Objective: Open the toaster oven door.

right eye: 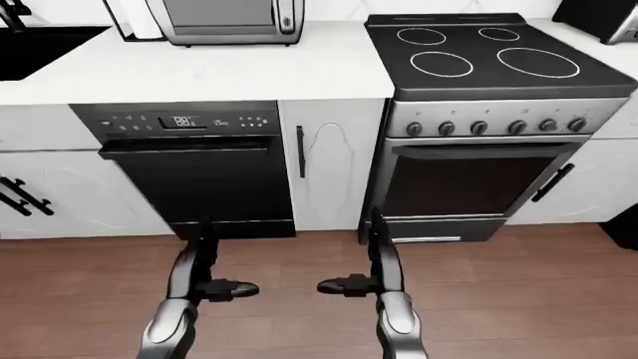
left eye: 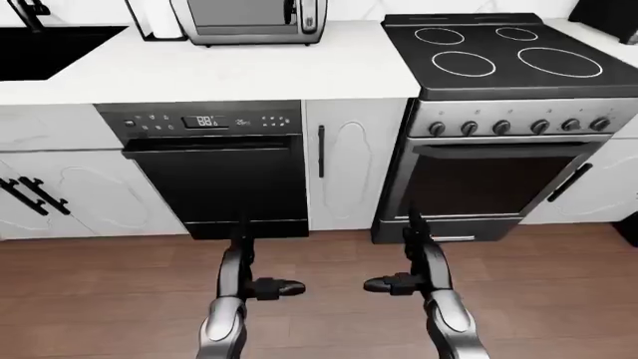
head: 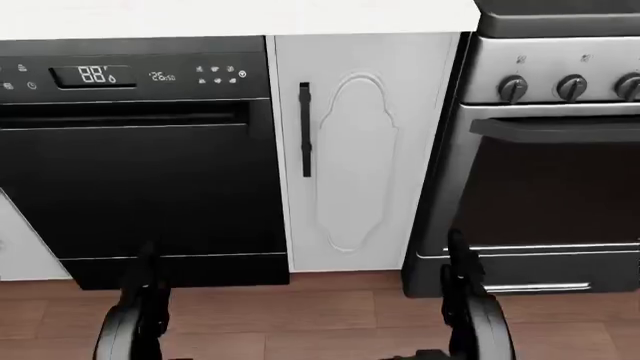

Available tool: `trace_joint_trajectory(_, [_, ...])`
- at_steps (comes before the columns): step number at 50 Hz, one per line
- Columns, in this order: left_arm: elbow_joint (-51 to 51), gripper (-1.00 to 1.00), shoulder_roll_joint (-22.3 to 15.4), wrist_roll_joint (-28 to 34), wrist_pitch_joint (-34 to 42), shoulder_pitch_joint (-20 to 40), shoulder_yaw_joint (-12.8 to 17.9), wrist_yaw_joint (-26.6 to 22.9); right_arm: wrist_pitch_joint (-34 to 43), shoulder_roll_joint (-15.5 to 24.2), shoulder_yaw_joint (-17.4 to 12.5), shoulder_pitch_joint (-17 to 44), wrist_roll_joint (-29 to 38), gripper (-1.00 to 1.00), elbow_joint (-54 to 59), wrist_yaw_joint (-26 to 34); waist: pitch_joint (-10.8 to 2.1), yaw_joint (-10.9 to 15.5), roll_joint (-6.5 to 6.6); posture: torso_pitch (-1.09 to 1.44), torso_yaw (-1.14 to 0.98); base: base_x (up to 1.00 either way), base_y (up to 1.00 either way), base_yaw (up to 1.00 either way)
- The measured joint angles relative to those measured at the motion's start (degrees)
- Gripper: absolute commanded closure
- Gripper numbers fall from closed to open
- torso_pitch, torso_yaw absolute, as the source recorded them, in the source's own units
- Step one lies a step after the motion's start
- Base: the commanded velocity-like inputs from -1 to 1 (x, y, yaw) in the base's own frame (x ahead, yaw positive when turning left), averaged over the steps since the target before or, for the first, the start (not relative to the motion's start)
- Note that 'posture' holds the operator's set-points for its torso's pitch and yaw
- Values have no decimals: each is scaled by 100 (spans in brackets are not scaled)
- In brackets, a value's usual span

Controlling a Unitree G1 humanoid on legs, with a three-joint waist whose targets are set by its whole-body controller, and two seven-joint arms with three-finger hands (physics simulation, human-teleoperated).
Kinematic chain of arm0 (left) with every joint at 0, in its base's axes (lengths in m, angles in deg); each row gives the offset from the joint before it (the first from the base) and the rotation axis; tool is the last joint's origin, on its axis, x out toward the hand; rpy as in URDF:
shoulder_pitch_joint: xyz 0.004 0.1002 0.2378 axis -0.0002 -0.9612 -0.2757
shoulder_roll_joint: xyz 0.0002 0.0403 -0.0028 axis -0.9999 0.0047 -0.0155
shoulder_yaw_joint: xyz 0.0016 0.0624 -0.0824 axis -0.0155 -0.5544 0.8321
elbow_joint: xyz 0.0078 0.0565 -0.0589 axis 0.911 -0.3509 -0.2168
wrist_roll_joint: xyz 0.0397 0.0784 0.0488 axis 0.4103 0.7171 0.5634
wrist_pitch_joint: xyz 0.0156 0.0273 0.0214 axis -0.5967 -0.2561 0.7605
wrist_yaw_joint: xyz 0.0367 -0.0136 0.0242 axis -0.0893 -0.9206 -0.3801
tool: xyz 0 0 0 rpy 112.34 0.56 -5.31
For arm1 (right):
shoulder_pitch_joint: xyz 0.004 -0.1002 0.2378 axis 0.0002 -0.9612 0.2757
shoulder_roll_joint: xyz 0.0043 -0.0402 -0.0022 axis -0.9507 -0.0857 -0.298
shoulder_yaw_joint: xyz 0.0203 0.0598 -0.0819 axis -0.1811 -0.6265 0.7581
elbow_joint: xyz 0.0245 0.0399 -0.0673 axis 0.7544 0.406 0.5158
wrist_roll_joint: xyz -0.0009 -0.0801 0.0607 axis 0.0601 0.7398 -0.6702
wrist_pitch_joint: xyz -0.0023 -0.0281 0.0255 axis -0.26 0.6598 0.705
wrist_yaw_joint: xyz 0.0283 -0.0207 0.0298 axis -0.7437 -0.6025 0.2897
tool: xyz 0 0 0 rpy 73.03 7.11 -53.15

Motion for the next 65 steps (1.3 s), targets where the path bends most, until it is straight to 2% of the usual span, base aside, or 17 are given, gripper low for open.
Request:
trace_joint_trajectory(1, [141,-100,-5,-1,13,-16,-1,0,-5,10,5,10,-11,-100,-89,11,-56,-9,-23,0,0,0,0,0])
trace_joint_trajectory(3, [463,-100,-7,6,-63,103,-20,0,-145,29,-26,128,-26,-100,-304,27,-339,38,-21,0,0,0,0,0])
trace_joint_trajectory(5, [439,-100,4,13,-181,194,-35,-1,-283,-9,0,142,-51,-100,-288,48,-238,47,-59,0,0,0,0,0])
trace_joint_trajectory(8, [251,-100,38,13,-223,131,-72,-4,-267,-23,64,-26,-70,-100,-252,80,-330,47,-42,0,0,0,0,0])
trace_joint_trajectory(12, [306,-100,66,69,15,114,-181,35,59,5,29,-81,-69,-100,-523,83,-293,49,-30,0,0,0,0,0])
trace_joint_trajectory(15, [864,-100,45,122,469,180,-235,29,316,22,-7,49,-63,-100,-833,61,-307,34,-42,0,0,0,0,0])
trace_joint_trajectory(20, [1994,-100,-7,200,1231,475,-204,-2,754,31,-8,327,-46,-100,-1426,-13,-423,40,-30,0,0,0,0,0])
trace_joint_trajectory(24, [2752,-100,-49,263,1925,667,-165,-59,1271,33,32,498,-42,-100,-2071,-45,-462,43,-21,0,0,0,0,0])
trace_joint_trajectory(34, [3746,-100,-259,280,3733,1788,30,-185,2619,154,-112,1387,-51,-100,-2884,-238,-395,58,-18,0,0,0,0,0])
trace_joint_trajectory(37, [3877,-100,-352,280,4263,2292,37,-232,2917,200,-162,1676,-116,-100,-3087,-283,-374,59,-36,0,0,0,0,0])
trace_joint_trajectory(41, [4214,-100,-494,198,4942,2956,202,-233,3320,257,-225,1930,-301,-100,-3345,-330,-354,47,-38,0,0,0,0,0])
trace_joint_trajectory(44, [4317,-100,-531,152,5047,3039,238,-195,3420,278,-239,1955,-376,-100,-3416,-368,-360,52,-25,0,0,0,0,0])
trace_joint_trajectory(51, [4319,-100,-591,16,5397,3057,326,-114,3720,328,-321,2026,-614,-100,-3504,-433,-230,55,-5,0,0,9,0,0])
trace_joint_trajectory(56, [4444,-100,-624,-71,5270,2936,382,-25,3740,347,-269,2060,-716,-100,-3735,-462,-188,56,-63,0,0,19,0,0])
trace_joint_trajectory(62, [4344,-100,-575,-189,5119,2820,254,-7,3776,399,-379,2020,-744,-100,-3720,-500,-199,-2,125,0,0,19,0,0])
trace_joint_trajectory(65, [4300,-100,-589,-205,5052,2784,263,7,3708,388,-352,2002,-743,-100,-3687,-493,-201,15,349,0,0,19,0,0])
